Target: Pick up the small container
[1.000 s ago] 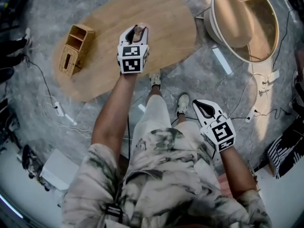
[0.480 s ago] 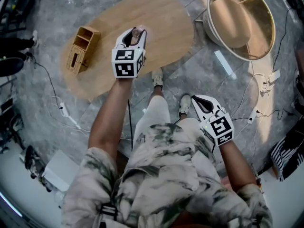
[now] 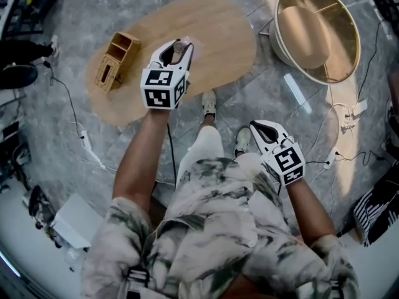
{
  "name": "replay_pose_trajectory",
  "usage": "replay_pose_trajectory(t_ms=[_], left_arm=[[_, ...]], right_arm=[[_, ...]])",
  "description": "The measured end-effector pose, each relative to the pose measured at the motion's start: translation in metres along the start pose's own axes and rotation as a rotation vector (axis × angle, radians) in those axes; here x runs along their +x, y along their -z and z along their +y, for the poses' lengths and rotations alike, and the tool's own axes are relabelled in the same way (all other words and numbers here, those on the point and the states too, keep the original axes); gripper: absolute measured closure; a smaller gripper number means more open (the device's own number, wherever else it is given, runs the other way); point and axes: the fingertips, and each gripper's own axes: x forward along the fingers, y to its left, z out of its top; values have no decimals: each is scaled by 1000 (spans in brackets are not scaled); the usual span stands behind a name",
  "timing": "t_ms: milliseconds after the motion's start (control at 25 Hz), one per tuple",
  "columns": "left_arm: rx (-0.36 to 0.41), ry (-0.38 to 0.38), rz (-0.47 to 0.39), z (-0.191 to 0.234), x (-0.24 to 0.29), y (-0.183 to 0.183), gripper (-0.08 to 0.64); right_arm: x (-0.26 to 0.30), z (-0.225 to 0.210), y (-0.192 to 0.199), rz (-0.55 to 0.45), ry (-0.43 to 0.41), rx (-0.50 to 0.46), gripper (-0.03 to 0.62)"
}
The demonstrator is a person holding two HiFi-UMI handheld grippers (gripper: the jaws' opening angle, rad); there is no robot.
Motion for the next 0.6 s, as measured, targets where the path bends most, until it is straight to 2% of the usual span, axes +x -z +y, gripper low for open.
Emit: replay_pose_trajectory(t_ms=[600], left_arm=[[18, 20, -3, -4, -66, -26, 410]], right_arm=[[-5, 33, -27, -34, -51, -91, 570]])
